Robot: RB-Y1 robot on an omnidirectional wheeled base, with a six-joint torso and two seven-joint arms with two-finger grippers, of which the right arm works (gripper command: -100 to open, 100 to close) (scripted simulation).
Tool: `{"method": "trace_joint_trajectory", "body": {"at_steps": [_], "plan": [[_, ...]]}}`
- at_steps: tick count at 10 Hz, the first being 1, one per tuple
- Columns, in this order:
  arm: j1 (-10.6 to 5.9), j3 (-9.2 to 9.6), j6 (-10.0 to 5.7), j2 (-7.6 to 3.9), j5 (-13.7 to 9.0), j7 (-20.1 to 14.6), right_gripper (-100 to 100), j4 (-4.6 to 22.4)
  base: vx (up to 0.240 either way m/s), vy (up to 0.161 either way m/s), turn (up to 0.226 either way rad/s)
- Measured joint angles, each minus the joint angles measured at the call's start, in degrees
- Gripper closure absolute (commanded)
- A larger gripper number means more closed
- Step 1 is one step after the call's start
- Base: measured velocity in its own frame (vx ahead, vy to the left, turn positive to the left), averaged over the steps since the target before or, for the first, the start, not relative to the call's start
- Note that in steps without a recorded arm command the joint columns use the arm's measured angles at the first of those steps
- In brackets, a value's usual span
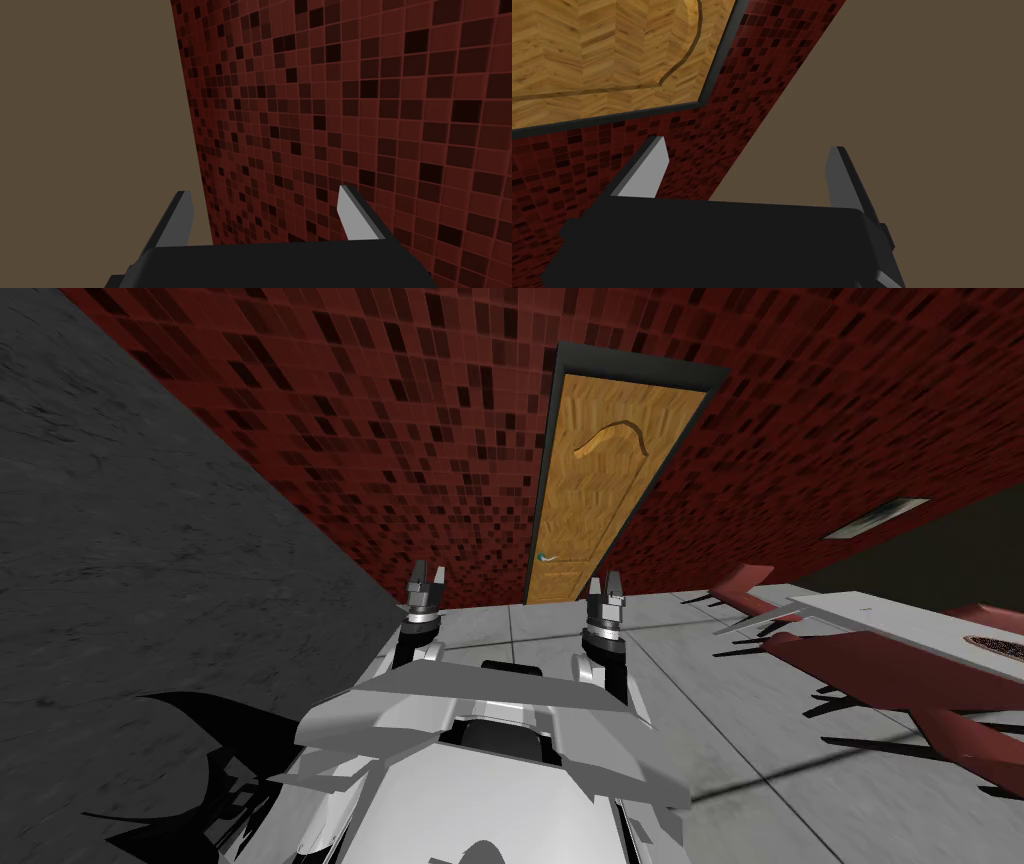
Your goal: Pull the door open
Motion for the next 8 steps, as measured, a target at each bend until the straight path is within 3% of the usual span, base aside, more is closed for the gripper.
{"method": "trace_joint_trajectory", "body": {"at_steps": [4,8], "plan": [[-2.04,-0.66,-0.52,-1.42,-0.82,-0.37,-100,5.27,0.063,-0.005,0.078],[-5.76,-2.03,-1.49,-3.32,-2.11,-1.07,-100,12.98,0.069,-0.043,0.100]]}}
